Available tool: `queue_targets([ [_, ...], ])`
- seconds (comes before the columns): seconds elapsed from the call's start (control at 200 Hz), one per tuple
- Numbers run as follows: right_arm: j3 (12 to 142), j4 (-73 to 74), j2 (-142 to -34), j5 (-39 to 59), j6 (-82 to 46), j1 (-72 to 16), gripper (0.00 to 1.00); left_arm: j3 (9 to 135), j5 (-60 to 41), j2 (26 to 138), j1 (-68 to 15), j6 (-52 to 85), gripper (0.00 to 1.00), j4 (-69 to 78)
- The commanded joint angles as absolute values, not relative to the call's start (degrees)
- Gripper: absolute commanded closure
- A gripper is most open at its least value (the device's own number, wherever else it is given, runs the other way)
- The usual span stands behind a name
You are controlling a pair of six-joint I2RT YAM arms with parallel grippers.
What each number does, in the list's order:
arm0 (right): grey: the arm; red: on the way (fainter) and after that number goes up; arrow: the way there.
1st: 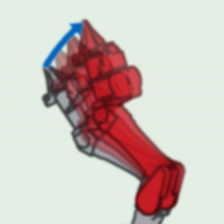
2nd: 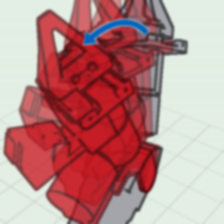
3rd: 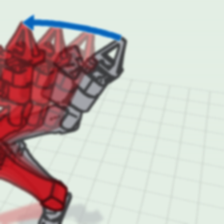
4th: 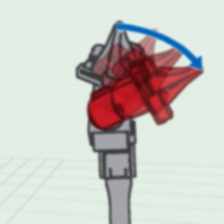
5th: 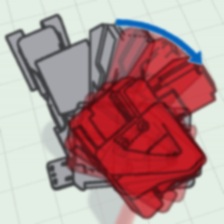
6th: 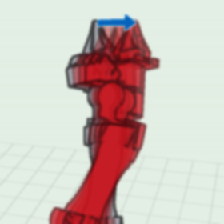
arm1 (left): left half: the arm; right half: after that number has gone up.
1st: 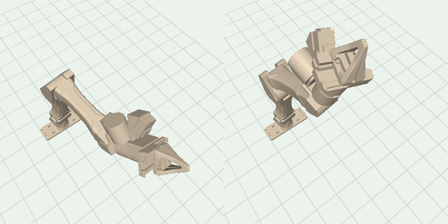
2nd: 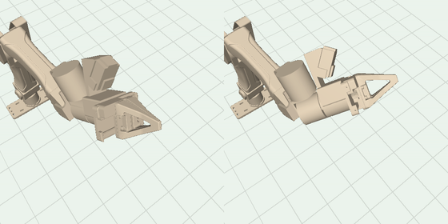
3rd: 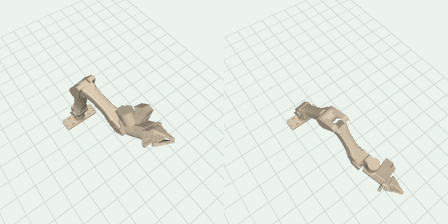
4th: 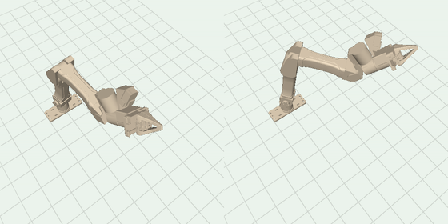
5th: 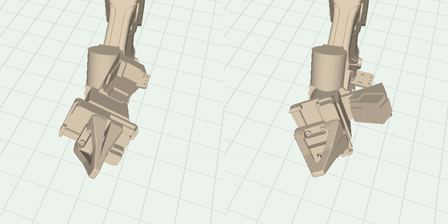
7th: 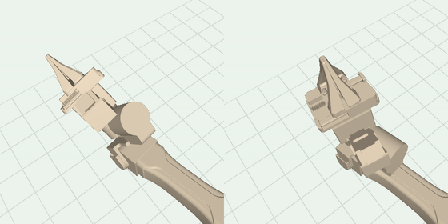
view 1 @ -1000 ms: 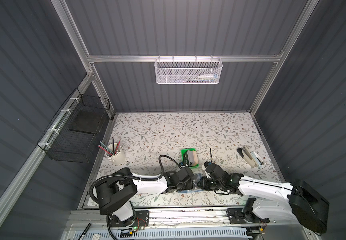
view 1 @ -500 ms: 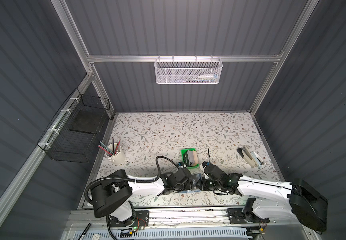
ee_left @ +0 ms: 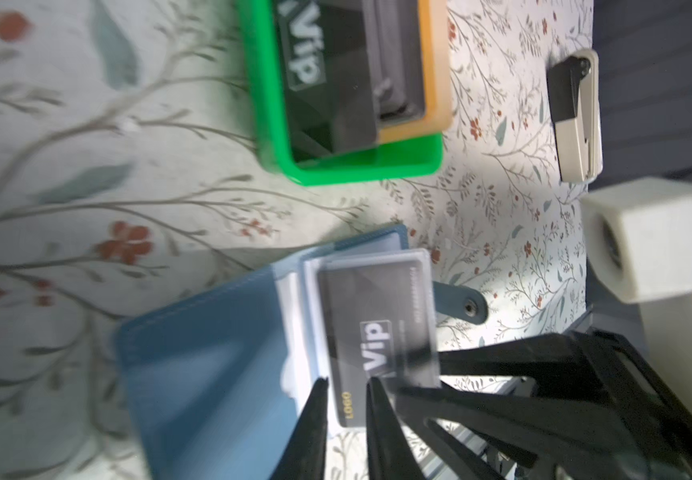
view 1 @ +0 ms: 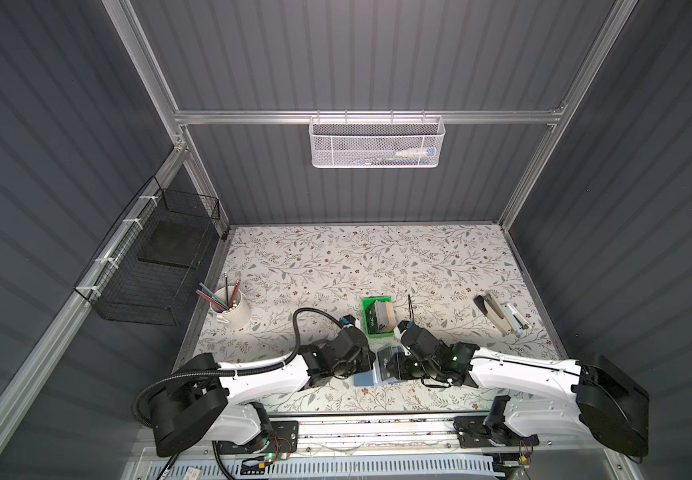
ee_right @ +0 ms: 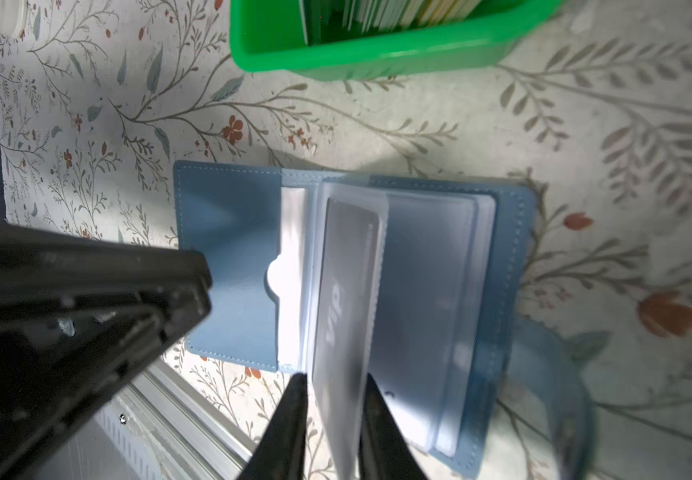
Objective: Put the credit cards into the card holder
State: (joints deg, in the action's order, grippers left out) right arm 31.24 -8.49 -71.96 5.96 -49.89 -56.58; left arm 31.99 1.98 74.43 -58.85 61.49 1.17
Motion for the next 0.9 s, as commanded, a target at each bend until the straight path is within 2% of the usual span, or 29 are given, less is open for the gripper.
queue_targets([
  [0.0, 34.0, -10.7, -72.9, 4.0, -49.2, -57.9, 0.75, 29.2, 1.1, 70.4, -55.8, 59.9, 0.8, -0.9],
  [0.2, 37.3, -11.1, -76.3, 3.3, -49.4, -59.9, 0.71, 28.1, 1.4, 65.9, -53.3, 58.4, 0.77, -4.3],
  [0.715, 44.3, -9.4, -83.5, 3.1, -50.5, -65.0, 0.69, 27.8, 1.5, 65.5, -53.0, 58.3, 0.77, -3.7],
  [0.896, 44.7, -8.9, -83.6, 3.5, -50.7, -65.0, 0.63, 27.8, 0.6, 65.4, -53.0, 57.5, 0.77, -2.4],
])
